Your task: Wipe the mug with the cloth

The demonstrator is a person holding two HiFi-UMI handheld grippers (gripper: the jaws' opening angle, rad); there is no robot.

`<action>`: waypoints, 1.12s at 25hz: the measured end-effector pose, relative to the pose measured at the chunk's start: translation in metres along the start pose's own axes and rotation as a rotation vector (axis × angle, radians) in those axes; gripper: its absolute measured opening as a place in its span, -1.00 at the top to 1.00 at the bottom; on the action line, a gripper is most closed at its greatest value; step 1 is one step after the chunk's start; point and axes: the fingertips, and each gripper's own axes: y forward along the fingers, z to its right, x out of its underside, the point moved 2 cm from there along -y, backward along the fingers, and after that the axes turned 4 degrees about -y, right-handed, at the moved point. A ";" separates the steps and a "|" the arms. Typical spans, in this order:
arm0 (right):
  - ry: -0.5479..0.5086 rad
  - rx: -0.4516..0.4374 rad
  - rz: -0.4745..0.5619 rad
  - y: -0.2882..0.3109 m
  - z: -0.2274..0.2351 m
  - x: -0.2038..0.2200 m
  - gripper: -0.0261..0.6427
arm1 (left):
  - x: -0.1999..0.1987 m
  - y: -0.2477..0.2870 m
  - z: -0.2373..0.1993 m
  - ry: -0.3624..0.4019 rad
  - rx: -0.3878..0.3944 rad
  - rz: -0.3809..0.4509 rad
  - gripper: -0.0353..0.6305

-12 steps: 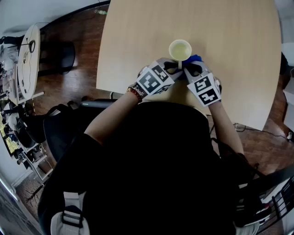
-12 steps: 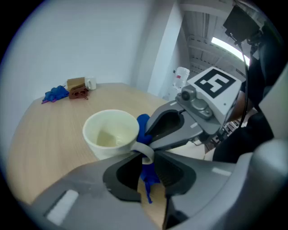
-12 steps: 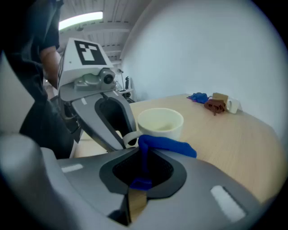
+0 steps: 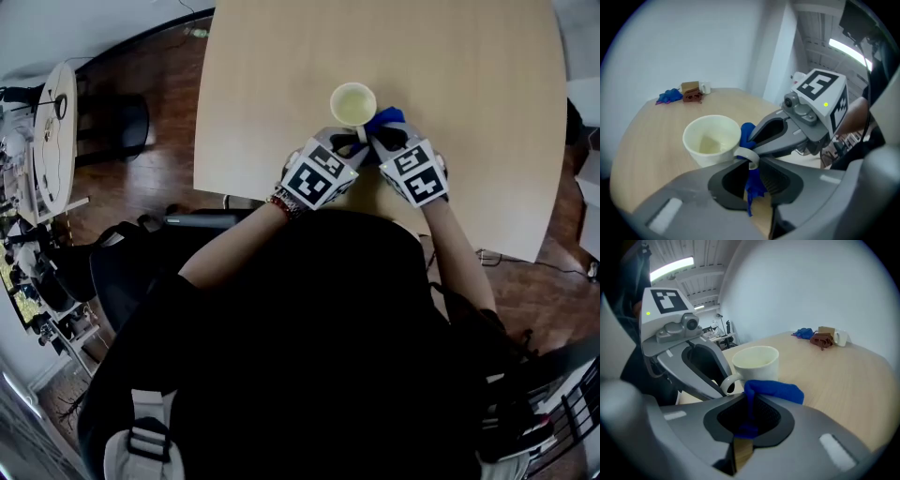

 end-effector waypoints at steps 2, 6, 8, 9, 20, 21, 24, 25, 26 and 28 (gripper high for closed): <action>0.012 -0.004 0.001 -0.003 0.002 0.000 0.81 | -0.003 -0.002 -0.001 -0.108 -0.022 0.044 0.67; -0.002 -0.004 -0.016 -0.008 0.003 0.000 0.81 | -0.007 -0.005 0.001 -0.252 -0.034 0.057 0.58; -0.015 0.002 -0.015 -0.014 0.006 -0.004 0.81 | -0.010 -0.005 0.002 -0.338 -0.026 0.044 0.43; -0.023 0.006 -0.010 -0.018 0.008 -0.007 0.81 | -0.011 -0.005 0.001 -0.375 -0.034 0.038 0.39; -0.103 -0.025 0.039 -0.052 0.035 -0.040 0.81 | -0.002 -0.018 -0.015 -0.324 -0.134 -0.032 0.68; -0.109 -0.041 0.035 -0.051 0.033 -0.039 0.81 | 0.001 -0.021 -0.017 -0.298 -0.135 -0.044 0.69; -0.122 -0.082 0.027 -0.047 0.021 -0.037 0.81 | 0.009 -0.030 -0.024 -0.220 -0.135 -0.074 0.71; -0.123 -0.091 0.028 -0.045 0.017 -0.037 0.81 | 0.011 -0.031 -0.026 -0.185 -0.132 -0.084 0.71; -0.123 -0.096 0.030 -0.043 0.013 -0.037 0.81 | 0.013 -0.032 -0.026 -0.150 -0.127 -0.090 0.71; -0.121 -0.097 0.025 -0.034 0.008 -0.034 0.81 | 0.014 -0.032 -0.028 -0.094 -0.113 -0.098 0.70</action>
